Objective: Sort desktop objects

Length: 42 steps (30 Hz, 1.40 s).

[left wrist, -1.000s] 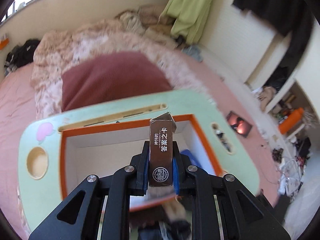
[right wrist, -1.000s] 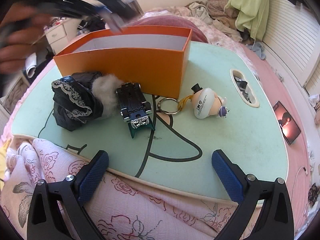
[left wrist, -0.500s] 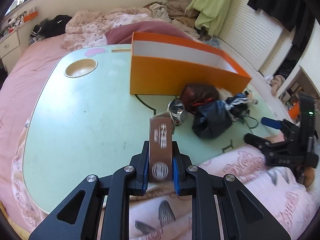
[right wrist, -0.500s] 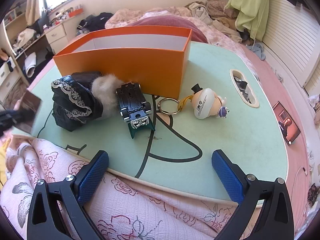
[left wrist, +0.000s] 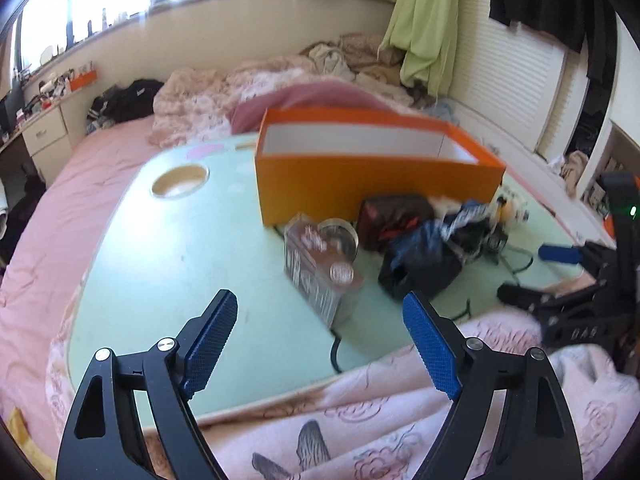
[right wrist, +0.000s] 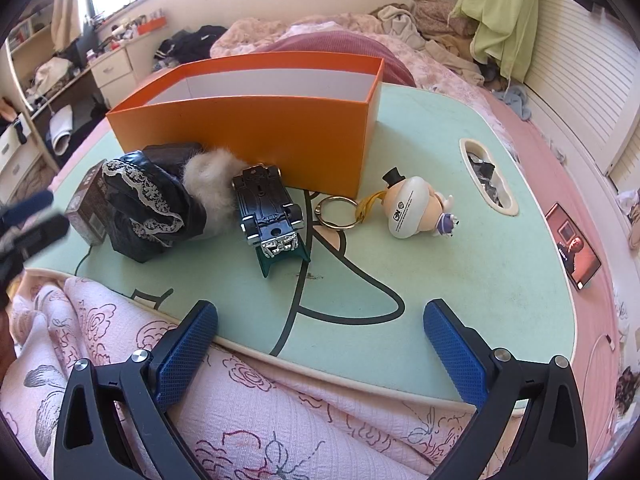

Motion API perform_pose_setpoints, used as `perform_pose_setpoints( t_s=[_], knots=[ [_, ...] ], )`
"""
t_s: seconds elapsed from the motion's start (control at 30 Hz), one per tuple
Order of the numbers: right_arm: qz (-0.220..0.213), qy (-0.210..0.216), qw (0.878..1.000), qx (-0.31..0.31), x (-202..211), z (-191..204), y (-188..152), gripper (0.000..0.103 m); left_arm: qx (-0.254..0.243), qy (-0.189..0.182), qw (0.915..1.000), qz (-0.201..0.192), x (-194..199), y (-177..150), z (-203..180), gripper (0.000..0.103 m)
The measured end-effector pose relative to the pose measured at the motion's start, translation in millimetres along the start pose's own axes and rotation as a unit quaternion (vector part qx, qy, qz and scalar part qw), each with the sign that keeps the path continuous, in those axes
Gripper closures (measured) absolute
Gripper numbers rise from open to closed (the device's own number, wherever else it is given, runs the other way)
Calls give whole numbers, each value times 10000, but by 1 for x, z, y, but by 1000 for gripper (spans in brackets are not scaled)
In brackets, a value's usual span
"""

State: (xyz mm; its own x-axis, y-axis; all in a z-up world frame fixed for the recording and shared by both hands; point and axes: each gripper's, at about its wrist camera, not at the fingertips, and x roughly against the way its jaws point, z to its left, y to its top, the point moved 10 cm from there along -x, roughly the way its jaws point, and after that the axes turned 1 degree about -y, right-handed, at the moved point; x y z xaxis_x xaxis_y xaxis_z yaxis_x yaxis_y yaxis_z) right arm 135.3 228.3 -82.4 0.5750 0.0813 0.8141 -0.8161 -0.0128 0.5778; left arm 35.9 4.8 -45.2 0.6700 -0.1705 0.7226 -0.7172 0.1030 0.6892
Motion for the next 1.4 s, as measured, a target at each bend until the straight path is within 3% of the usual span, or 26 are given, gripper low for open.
perform_pose_setpoints(
  t_s=[0.1, 0.13, 0.2, 1.4],
  knots=[
    [-1, -1, 10000, -1, 0, 0, 0, 0, 35, 185, 9993, 338, -18, -18, 4, 16],
    [1, -10, 10000, 8, 0, 0, 0, 0, -64, 424, 9987, 276, -19, -16, 6, 8],
    [-5, -7, 10000, -5, 0, -1, 0, 0, 63, 364, 9985, 408, -22, -18, 8, 0],
    [-13, -35, 10000, -17, -1, -4, -1, 0, 95, 429, 9986, 303, -22, -17, 15, 0]
  ],
)
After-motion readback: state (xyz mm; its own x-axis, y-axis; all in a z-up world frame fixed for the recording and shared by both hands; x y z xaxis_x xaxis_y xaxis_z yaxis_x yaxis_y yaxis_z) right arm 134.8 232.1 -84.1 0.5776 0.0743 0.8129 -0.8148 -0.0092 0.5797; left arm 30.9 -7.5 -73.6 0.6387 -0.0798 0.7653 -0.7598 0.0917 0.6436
